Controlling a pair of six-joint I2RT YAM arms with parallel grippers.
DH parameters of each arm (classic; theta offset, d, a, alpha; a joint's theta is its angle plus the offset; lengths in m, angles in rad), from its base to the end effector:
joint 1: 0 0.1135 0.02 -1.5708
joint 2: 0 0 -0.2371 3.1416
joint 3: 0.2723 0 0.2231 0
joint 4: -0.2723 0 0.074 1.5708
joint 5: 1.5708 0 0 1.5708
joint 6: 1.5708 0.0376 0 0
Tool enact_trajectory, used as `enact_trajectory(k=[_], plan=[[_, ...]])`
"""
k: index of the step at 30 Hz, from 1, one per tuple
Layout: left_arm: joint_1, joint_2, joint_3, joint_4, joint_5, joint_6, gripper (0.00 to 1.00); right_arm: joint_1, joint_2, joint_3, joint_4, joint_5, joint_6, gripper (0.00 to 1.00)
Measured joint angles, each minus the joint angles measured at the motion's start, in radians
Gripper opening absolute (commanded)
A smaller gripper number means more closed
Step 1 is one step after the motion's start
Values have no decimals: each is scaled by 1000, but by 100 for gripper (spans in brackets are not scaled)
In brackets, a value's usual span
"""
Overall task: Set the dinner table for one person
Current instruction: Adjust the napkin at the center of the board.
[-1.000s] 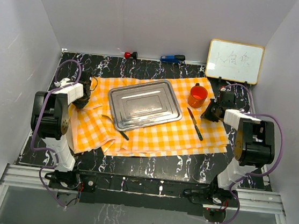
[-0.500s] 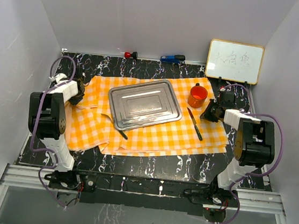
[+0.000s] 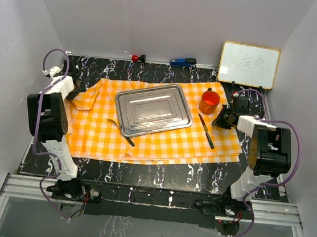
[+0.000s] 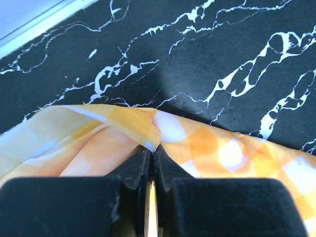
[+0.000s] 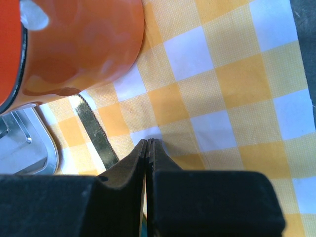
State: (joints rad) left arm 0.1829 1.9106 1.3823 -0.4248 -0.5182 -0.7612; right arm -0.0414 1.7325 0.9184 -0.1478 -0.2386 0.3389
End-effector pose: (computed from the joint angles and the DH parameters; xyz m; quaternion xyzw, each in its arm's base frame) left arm 0.3670 0.0868 0.1936 -0.4881 0.7848 0.1502 0.3512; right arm 0.3126 -0.0041 0.1418 0.1440 0.9369 0.1564 0.2775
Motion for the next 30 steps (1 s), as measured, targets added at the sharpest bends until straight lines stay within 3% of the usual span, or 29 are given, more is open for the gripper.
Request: enact_trajectory(k=[3,12,20,30], plan=[[-2,36,18,-3,14,12,17,0,1,1,0,0,0,0],[-2,93,35,-35,41,21,42,0,4,3,-2,-3,1,0],[2,77,109,-85,13,38,51,-1,5,4,-1,-5,2,0],[64,-14,174,-101,-16,60,51,-1,10,7,2,-18,2,0]])
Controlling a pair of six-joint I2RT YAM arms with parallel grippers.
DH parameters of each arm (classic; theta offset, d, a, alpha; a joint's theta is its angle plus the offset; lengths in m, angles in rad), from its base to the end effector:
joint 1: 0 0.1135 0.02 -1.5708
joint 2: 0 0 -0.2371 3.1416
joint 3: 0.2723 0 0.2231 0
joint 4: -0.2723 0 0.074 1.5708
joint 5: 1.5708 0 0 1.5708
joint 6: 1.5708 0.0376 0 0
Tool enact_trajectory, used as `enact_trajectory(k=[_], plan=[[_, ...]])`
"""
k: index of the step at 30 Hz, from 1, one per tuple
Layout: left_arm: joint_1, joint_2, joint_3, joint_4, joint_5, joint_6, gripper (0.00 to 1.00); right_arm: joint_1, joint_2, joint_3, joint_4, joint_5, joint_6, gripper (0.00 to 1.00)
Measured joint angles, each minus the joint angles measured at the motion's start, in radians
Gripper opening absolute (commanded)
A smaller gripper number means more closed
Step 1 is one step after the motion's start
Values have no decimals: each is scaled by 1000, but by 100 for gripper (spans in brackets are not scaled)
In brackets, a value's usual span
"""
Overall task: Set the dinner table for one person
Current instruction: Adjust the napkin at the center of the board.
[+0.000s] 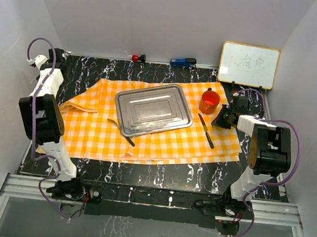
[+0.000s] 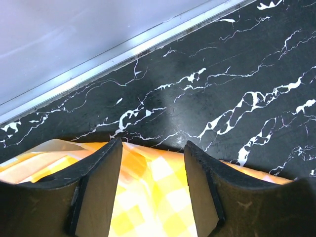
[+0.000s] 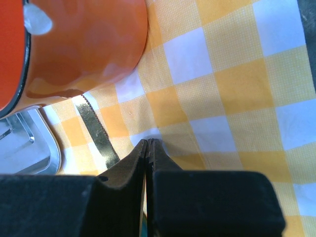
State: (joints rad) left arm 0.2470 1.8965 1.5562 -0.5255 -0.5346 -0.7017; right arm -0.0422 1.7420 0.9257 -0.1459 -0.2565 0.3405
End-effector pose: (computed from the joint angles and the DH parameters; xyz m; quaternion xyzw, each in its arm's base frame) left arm 0.3709 0.1133 0.2420 -0.4946 0.7636 0.1665 0.3803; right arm 0.3145 -0.0037 0.1411 0.1423 0.9362 0.1648 0.2757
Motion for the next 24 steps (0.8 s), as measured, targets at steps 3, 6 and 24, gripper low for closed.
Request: enact_trajectory(k=[3,6,24], plan=[[14,-5,-3,7,49,15,47,0,1,0,1,-2,0,0],[-3,-28,-32,42,183,39,48,0,1,1,1,-4,1,0],[-393,269,208,-149,406,318,49,2,1,2,0,-8,2,0]])
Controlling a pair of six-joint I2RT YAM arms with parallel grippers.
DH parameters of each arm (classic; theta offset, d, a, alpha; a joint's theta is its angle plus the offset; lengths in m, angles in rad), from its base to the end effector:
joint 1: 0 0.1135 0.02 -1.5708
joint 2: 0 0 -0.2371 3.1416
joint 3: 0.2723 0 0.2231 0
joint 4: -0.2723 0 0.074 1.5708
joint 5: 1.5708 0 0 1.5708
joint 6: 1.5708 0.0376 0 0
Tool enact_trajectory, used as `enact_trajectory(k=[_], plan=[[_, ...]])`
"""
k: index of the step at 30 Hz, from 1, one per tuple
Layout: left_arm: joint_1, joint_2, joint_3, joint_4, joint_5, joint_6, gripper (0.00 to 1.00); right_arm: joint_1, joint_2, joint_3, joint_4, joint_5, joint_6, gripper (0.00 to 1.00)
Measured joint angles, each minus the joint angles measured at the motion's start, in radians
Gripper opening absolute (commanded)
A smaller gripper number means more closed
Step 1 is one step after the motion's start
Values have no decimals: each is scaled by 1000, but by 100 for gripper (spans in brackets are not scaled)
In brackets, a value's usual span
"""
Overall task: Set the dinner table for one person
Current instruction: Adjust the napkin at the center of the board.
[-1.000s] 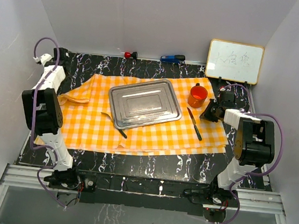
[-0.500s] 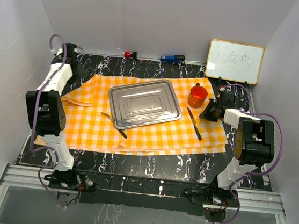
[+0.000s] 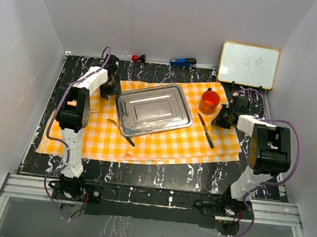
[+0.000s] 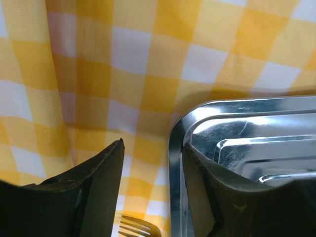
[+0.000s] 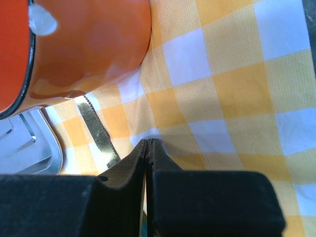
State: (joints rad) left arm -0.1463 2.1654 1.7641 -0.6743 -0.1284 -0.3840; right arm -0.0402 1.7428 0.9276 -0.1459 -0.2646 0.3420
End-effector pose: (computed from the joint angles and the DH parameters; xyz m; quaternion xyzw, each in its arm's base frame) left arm 0.4231 -0.0575 0.1833 -0.1303 0.9588 -0.0041 0.2523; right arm 0.3149 -0.0028 0.1414 0.1407 0.9359 0.1691 0.2752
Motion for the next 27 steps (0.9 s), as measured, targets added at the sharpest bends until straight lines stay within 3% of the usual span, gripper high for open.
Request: enact_trajectory(k=[19,27], plan=[[-10,69,52,-111,-214,-5,50,2,0,-1,0,-18,-1,0],[-8,-106,-134,34,-63,30,55,2,4,-1,4,-23,0,0]])
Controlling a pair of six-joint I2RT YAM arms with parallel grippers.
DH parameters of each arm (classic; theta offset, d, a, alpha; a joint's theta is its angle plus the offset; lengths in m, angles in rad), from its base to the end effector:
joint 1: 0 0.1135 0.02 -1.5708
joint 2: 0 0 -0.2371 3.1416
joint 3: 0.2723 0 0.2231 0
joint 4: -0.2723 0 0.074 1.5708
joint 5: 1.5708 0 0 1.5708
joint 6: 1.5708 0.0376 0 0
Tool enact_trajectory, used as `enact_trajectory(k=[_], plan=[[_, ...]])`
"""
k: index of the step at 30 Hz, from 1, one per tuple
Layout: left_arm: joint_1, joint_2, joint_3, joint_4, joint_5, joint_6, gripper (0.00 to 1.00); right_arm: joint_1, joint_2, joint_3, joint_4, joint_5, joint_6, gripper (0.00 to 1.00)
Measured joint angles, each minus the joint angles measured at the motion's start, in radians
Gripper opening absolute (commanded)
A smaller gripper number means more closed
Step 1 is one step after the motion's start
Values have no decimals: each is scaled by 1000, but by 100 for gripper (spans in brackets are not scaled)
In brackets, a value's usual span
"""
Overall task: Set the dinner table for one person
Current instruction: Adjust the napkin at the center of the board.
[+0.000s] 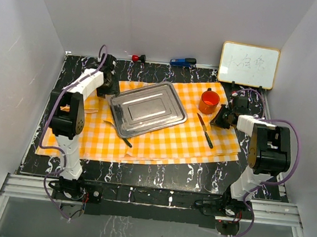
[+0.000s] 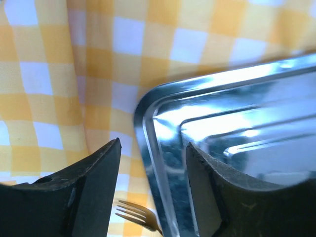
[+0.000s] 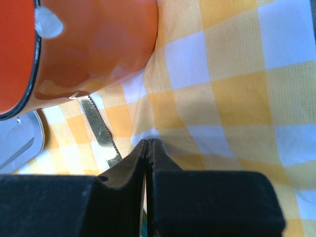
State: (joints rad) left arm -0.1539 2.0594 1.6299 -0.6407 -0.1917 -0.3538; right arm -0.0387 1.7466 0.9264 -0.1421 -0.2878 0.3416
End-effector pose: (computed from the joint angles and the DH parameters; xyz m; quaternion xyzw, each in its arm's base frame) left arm 0.4012 -0.0550 0.1906 -0.1198 0.9572 0.0278 0.2619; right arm 0.3150 -0.0015 0.1404 0.1363 0.9353 0.1800 0.2724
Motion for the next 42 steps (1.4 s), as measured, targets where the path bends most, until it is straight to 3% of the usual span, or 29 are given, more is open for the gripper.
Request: enact_trajectory(k=[6,13,14,15,16,17,42], plan=[[0,-117,-11,93,76,35,54,0,3,0,8,-11,0,0],[0,-71,-6,84,62,47,56,0,3,0,8,-10,0,0],[0,-53,2,72,49,48,62,0,3,0,8,-10,0,0],[0,-30,18,57,37,49,79,0,3,0,8,-10,0,0],[0,0,36,47,20,50,88,0,3,0,8,-11,0,0],[0,16,45,43,13,59,90,0,3,0,8,-11,0,0],[8,61,93,111,-43,35,92,0,3,0,8,-11,-4,0]])
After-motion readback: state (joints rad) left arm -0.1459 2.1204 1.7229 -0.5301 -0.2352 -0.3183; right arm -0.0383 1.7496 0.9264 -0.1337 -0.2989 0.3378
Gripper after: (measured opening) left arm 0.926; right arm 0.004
